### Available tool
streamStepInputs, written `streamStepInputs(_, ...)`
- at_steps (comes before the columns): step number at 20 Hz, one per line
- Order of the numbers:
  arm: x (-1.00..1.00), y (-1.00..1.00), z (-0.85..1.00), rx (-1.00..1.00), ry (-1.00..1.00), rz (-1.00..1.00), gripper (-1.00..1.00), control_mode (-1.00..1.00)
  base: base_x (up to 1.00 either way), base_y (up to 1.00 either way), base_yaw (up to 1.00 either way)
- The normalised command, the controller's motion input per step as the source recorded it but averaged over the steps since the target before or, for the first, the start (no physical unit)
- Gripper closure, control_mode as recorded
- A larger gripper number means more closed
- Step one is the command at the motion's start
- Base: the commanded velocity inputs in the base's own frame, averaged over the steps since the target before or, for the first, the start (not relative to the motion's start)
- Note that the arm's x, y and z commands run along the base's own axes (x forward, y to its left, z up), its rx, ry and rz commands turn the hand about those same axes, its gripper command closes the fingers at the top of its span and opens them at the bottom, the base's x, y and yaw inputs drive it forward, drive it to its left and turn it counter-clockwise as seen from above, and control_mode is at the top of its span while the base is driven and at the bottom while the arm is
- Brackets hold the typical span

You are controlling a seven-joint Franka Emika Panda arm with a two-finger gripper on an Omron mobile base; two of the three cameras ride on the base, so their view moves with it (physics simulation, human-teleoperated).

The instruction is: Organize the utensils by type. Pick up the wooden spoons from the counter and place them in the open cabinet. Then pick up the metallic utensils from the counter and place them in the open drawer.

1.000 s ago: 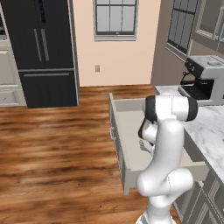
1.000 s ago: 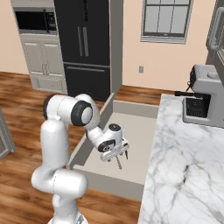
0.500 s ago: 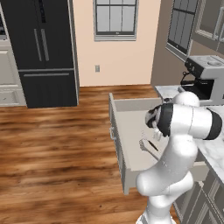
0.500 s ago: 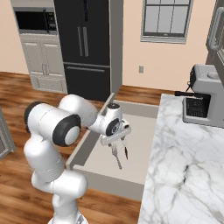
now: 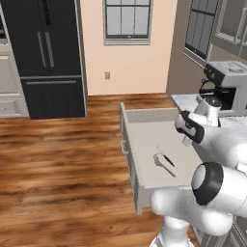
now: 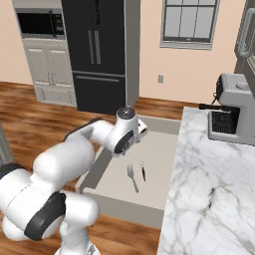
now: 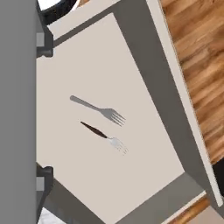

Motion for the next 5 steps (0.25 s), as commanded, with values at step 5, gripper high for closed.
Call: streamStepInputs(5,-1.0,0.18,1.0,-0.11,-0.44,0.16,-1.0,-1.0,0.0,0.0,0.0)
